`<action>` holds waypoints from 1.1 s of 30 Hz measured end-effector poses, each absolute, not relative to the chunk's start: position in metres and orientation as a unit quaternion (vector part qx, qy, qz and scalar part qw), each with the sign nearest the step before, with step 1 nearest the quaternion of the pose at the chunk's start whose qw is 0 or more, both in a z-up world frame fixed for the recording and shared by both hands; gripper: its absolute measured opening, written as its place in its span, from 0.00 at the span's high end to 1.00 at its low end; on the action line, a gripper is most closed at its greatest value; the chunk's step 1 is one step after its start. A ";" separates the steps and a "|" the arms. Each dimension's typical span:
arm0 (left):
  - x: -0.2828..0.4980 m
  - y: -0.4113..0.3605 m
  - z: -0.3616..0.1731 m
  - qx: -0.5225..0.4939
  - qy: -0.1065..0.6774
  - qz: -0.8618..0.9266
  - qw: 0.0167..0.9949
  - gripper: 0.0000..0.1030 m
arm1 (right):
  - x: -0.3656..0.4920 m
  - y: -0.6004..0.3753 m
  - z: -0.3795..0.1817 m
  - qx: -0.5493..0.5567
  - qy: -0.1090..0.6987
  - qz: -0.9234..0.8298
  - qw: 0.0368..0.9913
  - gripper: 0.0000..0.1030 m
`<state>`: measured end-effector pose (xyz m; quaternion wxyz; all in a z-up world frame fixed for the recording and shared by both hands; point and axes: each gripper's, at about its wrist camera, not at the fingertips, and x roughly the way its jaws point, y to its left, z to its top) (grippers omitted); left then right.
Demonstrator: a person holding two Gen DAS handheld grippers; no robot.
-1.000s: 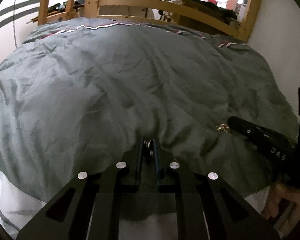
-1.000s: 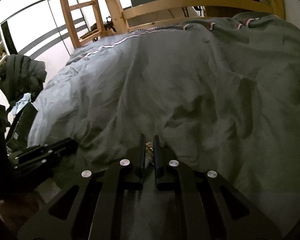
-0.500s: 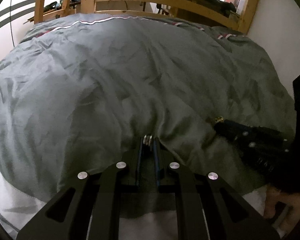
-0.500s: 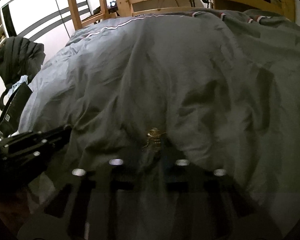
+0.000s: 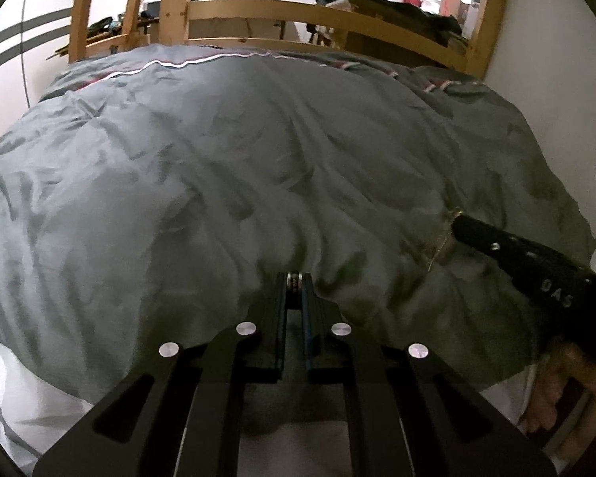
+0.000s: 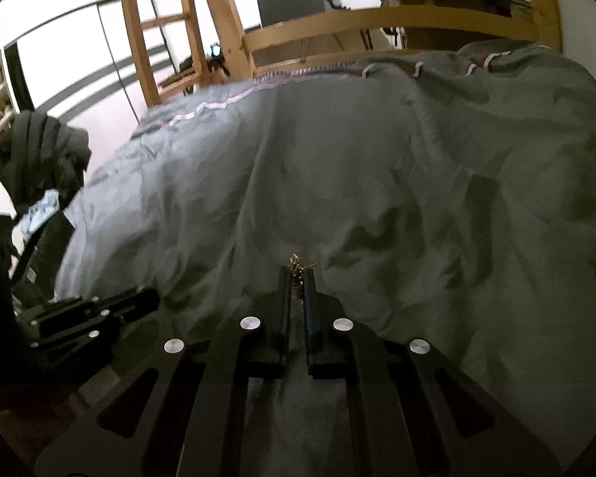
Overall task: Organize jewelry
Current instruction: 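Carry the gold pendant and ring over the black box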
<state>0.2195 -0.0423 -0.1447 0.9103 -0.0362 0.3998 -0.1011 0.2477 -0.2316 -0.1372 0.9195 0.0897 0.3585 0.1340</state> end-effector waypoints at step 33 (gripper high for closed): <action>0.160 0.017 -0.031 -0.066 0.326 -0.104 0.937 0.95 | 0.215 -0.211 -0.062 0.184 0.299 0.248 0.903 0.94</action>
